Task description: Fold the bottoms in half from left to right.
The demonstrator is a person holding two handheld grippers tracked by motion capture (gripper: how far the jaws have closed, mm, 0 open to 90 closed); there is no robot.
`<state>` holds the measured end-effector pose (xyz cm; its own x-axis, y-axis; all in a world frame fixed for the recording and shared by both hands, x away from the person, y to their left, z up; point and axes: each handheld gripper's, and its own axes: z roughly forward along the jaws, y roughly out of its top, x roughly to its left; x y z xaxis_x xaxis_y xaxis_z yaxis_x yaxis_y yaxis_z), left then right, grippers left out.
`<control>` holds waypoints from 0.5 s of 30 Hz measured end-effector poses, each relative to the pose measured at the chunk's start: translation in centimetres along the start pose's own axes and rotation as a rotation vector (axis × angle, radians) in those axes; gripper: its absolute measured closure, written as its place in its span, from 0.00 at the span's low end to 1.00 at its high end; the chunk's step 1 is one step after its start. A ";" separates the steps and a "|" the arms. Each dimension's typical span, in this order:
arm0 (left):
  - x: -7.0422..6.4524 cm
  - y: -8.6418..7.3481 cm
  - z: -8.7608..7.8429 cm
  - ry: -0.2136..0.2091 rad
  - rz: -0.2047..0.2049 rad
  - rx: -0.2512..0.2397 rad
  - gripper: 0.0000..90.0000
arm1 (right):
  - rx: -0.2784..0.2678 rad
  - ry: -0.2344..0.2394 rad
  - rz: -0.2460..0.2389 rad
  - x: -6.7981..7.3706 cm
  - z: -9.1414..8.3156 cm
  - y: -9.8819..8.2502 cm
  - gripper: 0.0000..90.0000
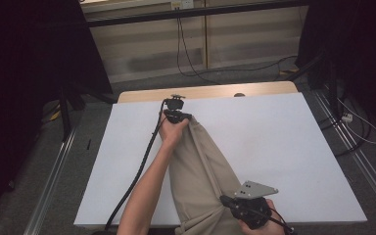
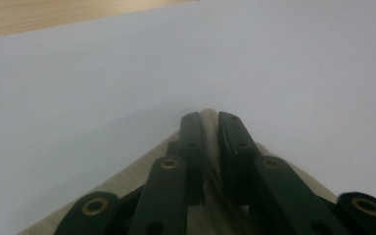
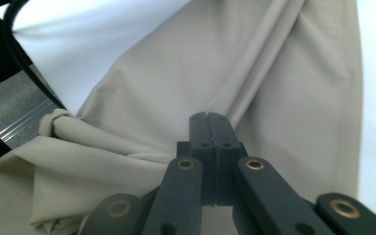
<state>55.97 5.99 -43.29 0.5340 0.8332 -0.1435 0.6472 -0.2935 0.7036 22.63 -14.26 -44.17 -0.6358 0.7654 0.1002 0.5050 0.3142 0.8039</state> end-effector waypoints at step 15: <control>-1.5 0.2 2.1 -0.016 0.004 -0.016 0.57 | 0.042 -0.081 0.037 -3.2 -0.5 -1.1 1.00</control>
<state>56.41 3.67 -44.40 0.5448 0.8247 -0.1517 0.6365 -0.2890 0.7151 23.82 -17.36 -45.13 -0.5678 0.8193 0.0800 0.5520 0.3068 0.7754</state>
